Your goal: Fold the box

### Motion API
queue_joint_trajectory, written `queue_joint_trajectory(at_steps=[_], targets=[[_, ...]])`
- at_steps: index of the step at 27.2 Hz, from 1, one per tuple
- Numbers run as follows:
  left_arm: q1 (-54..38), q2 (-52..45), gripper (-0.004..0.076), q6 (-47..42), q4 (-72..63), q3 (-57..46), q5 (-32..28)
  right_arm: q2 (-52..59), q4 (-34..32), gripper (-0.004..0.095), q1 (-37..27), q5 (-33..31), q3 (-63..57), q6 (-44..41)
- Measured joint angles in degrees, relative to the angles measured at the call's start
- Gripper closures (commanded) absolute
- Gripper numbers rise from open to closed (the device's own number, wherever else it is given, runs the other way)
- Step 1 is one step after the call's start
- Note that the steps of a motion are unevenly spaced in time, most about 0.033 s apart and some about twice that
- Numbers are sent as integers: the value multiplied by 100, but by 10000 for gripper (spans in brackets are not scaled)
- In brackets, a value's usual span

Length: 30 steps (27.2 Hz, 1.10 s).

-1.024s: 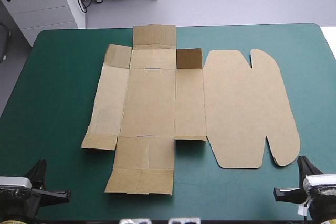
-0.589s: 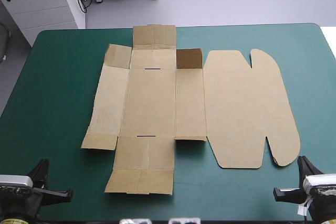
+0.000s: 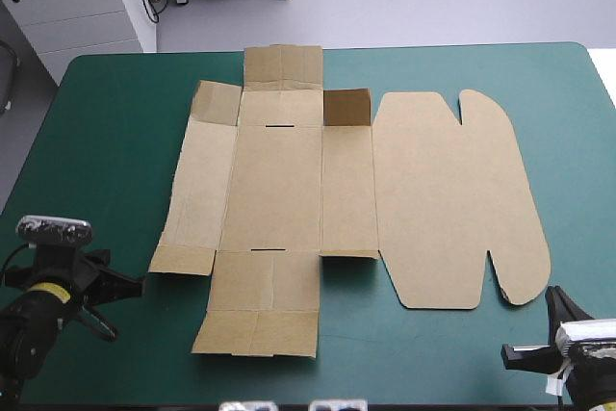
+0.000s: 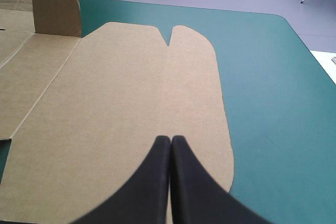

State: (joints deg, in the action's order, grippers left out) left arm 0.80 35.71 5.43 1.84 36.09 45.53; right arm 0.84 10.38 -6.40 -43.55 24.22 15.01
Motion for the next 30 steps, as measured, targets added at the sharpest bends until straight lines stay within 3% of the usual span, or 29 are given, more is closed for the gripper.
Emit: queue_joint_trajectory(at_steps=[14, 20, 24, 30], targets=[[-51, 2506, 702, 693, -184, 1700, 671, 0, 0, 927, 0, 0, 0, 0], [-761, 3259, 703, 1788, -1744, 2043, 821, 0, 0, 927, 0, 0, 0, 0], [-1393, 4103, 708, 2469, -2864, 2434, 1310, 0, 0, 928, 0, 0, 0, 0], [-1663, 5681, 712, 2597, -3460, 3237, 1939, 0, -6, 927, 0, 0, 0, 0]])
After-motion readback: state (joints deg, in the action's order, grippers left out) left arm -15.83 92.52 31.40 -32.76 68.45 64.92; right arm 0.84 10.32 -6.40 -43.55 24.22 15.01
